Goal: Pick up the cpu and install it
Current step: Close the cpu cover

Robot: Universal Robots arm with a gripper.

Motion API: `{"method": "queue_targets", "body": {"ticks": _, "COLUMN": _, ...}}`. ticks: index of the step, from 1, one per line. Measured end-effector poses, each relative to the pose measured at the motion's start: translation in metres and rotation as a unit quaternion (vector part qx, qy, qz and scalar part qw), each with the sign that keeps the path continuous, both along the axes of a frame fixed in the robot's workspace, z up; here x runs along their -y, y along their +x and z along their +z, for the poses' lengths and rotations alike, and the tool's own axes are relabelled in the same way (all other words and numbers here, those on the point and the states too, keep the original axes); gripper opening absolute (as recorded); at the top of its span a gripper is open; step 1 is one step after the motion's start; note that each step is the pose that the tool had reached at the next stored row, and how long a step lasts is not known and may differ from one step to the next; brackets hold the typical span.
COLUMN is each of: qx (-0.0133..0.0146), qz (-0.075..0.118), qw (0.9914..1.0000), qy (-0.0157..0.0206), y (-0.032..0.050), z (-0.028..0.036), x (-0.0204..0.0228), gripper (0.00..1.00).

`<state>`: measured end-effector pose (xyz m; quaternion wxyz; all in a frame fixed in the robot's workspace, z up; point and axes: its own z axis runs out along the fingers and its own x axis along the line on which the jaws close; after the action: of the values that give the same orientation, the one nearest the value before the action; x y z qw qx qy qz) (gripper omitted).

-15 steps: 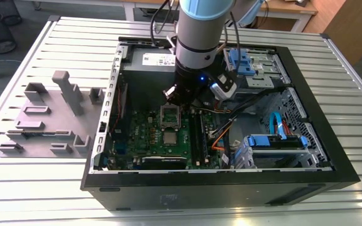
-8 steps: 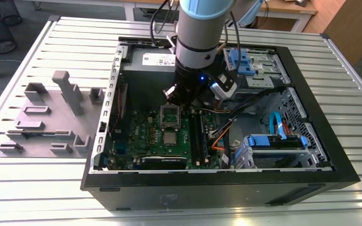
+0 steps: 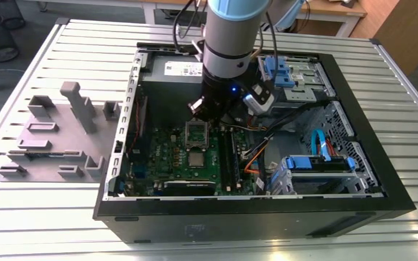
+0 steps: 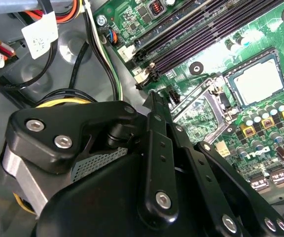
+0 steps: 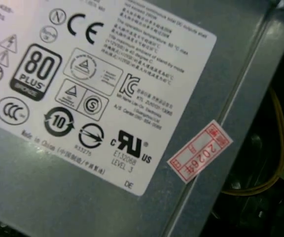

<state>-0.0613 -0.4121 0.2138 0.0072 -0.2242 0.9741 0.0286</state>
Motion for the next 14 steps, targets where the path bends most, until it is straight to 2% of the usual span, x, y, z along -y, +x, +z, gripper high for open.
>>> {"method": "queue_targets", "body": {"ticks": 3, "qx": 0.0, "qz": 0.004, "qw": 0.99999, "qy": 0.0, "y": 0.0, "z": 0.0024, "x": 0.0001, "gripper": 0.11}}
{"method": "queue_targets", "body": {"ticks": 10, "qx": 0.0, "qz": 0.006, "qw": 0.99998, "qy": 0.0001, "y": 0.0, "z": 0.0027, "x": 0.0001, "gripper": 0.11}}
{"method": "queue_targets", "body": {"ticks": 14, "qx": 0.0, "qz": 0.026, "qw": 0.99967, "qy": 0.0, "y": 0.0, "z": 0.0028, "x": 0.0002, "gripper": 0.11}}
